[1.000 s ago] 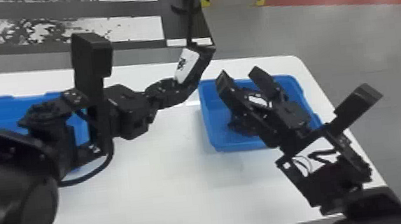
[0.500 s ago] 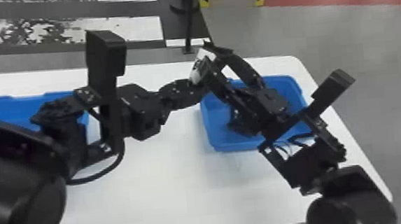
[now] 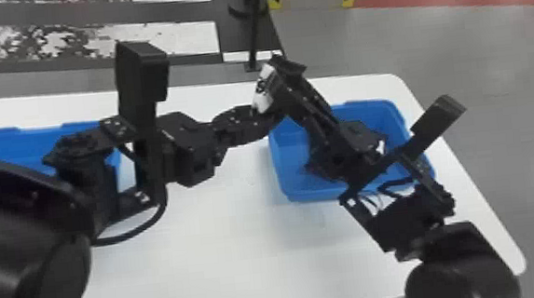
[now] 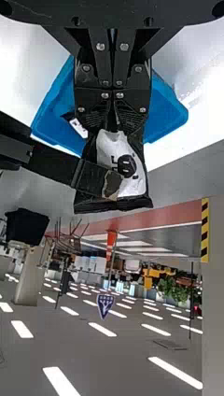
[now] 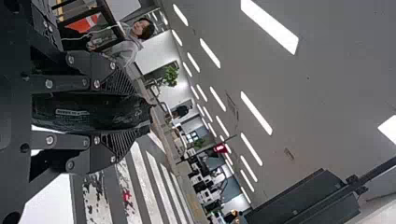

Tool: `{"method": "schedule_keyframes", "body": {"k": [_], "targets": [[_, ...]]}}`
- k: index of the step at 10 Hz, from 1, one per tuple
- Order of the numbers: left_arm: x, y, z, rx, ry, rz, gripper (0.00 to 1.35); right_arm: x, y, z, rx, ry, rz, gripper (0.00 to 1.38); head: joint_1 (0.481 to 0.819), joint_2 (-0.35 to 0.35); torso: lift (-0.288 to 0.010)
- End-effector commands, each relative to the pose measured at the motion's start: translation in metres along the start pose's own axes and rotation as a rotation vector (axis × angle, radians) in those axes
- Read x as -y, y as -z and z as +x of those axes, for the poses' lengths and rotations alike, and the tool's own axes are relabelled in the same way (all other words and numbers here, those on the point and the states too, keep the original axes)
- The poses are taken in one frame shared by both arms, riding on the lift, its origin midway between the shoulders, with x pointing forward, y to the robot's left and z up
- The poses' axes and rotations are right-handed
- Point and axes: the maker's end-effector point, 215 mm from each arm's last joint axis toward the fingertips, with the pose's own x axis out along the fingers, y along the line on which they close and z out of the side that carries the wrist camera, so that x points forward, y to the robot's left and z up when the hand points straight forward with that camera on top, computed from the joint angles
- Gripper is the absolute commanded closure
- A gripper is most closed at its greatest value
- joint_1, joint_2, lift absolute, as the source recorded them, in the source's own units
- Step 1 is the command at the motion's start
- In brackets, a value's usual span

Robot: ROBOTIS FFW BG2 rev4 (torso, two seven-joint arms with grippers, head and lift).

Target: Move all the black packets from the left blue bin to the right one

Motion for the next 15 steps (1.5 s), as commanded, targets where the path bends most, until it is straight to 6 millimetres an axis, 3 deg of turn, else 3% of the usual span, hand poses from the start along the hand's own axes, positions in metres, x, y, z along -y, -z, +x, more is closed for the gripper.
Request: {"method": "schedule_keyframes", "body": {"k": [1,2,3,4,5,7,9,10,12,13,15], "targets": [[-0.006,-0.002,-0.002,0.009,-0.015,0.001,1.17,-0.003,-0.001,0.001,0.003,-0.005,0.002,1.29,0.695,-0.157,-0.140],[-0.011,0.001,-0.006,0.015,-0.032,-0.012,0.89,-0.002,-0.003,0.001,0.007,-0.004,0.003,1.29,0.695,-0.151,-0.140],[-0.020,0.005,-0.011,0.019,-0.056,-0.029,0.47,0.007,-0.004,-0.001,0.006,0.013,-0.002,1.29,0.695,-0.148,-0.140],[-0.034,0.014,-0.022,0.014,-0.092,-0.053,0.17,0.023,-0.005,-0.001,0.003,0.034,-0.016,1.29,0.695,-0.142,-0.140],[-0.045,0.022,-0.036,0.012,-0.131,-0.069,0.15,0.039,-0.004,0.003,-0.011,0.053,-0.025,1.29,0.695,-0.135,-0.140],[-0.076,0.056,-0.092,-0.036,-0.272,-0.114,0.16,0.089,0.016,0.015,-0.081,0.112,-0.060,1.29,0.695,-0.100,-0.140],[-0.081,0.076,-0.134,-0.061,-0.348,-0.153,0.16,0.144,0.016,0.010,-0.106,0.202,-0.107,1.28,0.695,-0.066,-0.140],[-0.081,0.076,-0.147,-0.056,-0.371,-0.161,0.16,0.171,0.015,0.002,-0.123,0.253,-0.135,1.26,0.695,-0.062,-0.140],[-0.092,0.082,-0.173,-0.054,-0.432,-0.183,0.16,0.210,0.015,-0.022,-0.141,0.333,-0.148,0.88,0.695,-0.083,-0.140],[-0.094,0.082,-0.179,-0.052,-0.446,-0.185,0.16,0.218,0.014,-0.033,-0.141,0.357,-0.153,0.57,0.695,-0.087,-0.140],[-0.094,0.074,-0.181,-0.038,-0.450,-0.172,0.16,0.232,0.004,-0.067,-0.157,0.423,-0.235,0.25,0.695,-0.107,-0.140]]}}
